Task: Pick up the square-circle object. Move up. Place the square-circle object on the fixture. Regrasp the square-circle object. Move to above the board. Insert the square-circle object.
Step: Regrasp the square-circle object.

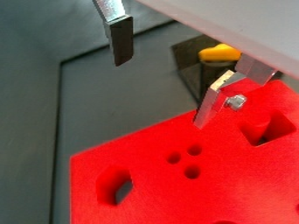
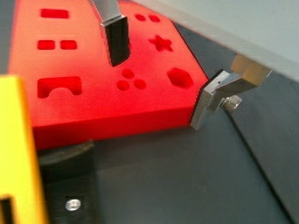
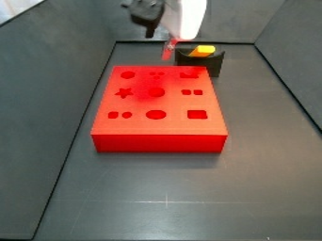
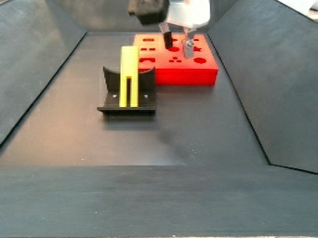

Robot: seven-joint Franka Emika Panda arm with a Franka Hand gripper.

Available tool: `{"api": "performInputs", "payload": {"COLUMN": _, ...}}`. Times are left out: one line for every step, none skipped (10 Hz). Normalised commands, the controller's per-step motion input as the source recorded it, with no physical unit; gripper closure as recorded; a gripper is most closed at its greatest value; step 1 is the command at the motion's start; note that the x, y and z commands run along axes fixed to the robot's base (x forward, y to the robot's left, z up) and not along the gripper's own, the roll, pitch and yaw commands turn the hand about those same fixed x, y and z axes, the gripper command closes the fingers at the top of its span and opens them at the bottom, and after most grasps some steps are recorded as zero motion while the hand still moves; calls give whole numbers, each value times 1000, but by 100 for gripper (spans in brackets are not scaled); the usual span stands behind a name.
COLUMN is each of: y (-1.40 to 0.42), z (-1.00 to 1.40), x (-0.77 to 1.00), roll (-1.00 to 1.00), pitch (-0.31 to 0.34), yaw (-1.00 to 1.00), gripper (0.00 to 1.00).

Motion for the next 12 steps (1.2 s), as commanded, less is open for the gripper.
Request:
{"api": "performInputs", "payload": {"y": -12, "z": -2, "x": -45, "roll": 699, "pitch": -356, "yaw": -1000, "gripper": 0}}
{"api": "performInputs", "payload": {"y": -9, "z": -2, "x": -42, "roll": 690, "pitch": -337, "yaw": -1000, "gripper": 0}}
{"api": "performInputs", "payload": {"y": -8, "z": -2, "x": -43, "roll": 682, "pitch": -308, "yaw": -1000, "gripper": 0}}
{"api": "performInputs", "payload": {"y": -8, "z": -7, "x": -41, "roll": 675, "pitch": -266, "yaw": -1000, "gripper": 0}}
{"api": "performInputs", "payload": {"y": -5, "z": -9, "x": -43, "roll": 568, "pitch": -148, "yaw": -846, "gripper": 0}}
{"api": "performInputs", "payload": {"y": -5, "z": -9, "x": -41, "roll": 426, "pitch": -43, "yaw": -635, "gripper": 0}}
{"api": "performInputs", "payload": {"y": -3, "z": -9, "x": -38, "roll": 302, "pitch": 35, "yaw": -449, "gripper": 0}}
{"api": "performInputs", "payload": {"y": 0, "z": -3, "x": -34, "roll": 217, "pitch": 89, "yaw": -305, "gripper": 0}}
{"api": "performInputs", "payload": {"y": -1, "z": 4, "x": 1000, "roll": 147, "pitch": 199, "yaw": -197, "gripper": 0}}
{"api": "performInputs", "payload": {"y": -1, "z": -2, "x": 1000, "roll": 114, "pitch": 229, "yaw": -125, "gripper": 0}}
{"api": "performInputs", "payload": {"y": -5, "z": -23, "x": 1000, "roll": 100, "pitch": 257, "yaw": -49, "gripper": 0}}
{"api": "performInputs", "payload": {"y": -11, "z": -15, "x": 1000, "roll": 85, "pitch": 247, "yaw": -4, "gripper": 0}}
